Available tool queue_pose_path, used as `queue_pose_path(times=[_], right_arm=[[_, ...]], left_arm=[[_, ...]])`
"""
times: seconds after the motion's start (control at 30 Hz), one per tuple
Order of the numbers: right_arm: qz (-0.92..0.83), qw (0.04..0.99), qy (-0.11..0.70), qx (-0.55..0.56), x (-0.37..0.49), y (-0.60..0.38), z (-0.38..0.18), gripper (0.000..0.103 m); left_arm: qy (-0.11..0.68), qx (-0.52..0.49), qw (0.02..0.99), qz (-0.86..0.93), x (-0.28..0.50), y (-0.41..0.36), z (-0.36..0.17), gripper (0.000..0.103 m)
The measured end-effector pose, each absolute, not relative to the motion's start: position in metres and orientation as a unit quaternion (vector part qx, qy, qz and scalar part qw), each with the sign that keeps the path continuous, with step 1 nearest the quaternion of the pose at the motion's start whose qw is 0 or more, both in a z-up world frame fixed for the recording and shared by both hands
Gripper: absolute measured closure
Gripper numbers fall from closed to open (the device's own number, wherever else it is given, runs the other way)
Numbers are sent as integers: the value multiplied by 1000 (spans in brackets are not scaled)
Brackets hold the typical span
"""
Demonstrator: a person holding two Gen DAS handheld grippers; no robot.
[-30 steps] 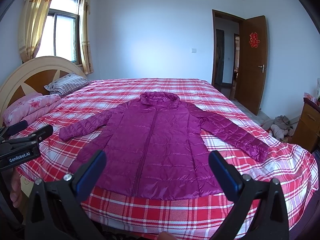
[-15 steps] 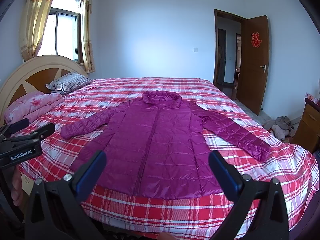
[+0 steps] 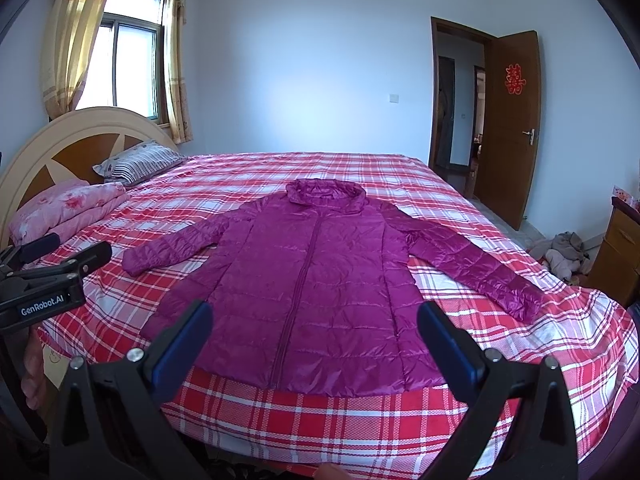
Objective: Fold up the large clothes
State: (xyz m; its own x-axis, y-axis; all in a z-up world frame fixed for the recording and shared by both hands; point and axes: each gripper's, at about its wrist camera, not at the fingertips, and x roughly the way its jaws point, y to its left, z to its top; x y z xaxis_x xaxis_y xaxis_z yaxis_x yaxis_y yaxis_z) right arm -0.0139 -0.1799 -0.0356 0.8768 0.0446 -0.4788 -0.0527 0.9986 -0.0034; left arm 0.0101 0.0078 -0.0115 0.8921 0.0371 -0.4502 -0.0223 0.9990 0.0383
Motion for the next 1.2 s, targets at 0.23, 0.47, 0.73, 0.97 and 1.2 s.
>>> queue_pose_path(times=[0.23, 0.47, 0.73, 0.97, 1.2], right_arm=[[25, 968, 248, -8, -14, -180, -36, 0], [31, 967, 252, 0, -10, -183, -42, 0], [51, 962, 266, 35, 6, -202, -69, 0], [25, 942, 310, 124, 47, -280, -109, 2], [-117, 905, 315, 259, 89, -438, -124, 16]], left_arm=[[235, 17, 972, 16, 11, 8, -14, 1], [242, 19, 970, 18, 14, 6, -21, 1], [261, 27, 964, 30, 40, 7, -55, 1], [269, 63, 960, 51, 107, 6, -88, 1], [294, 83, 949, 79, 186, 18, -118, 1]])
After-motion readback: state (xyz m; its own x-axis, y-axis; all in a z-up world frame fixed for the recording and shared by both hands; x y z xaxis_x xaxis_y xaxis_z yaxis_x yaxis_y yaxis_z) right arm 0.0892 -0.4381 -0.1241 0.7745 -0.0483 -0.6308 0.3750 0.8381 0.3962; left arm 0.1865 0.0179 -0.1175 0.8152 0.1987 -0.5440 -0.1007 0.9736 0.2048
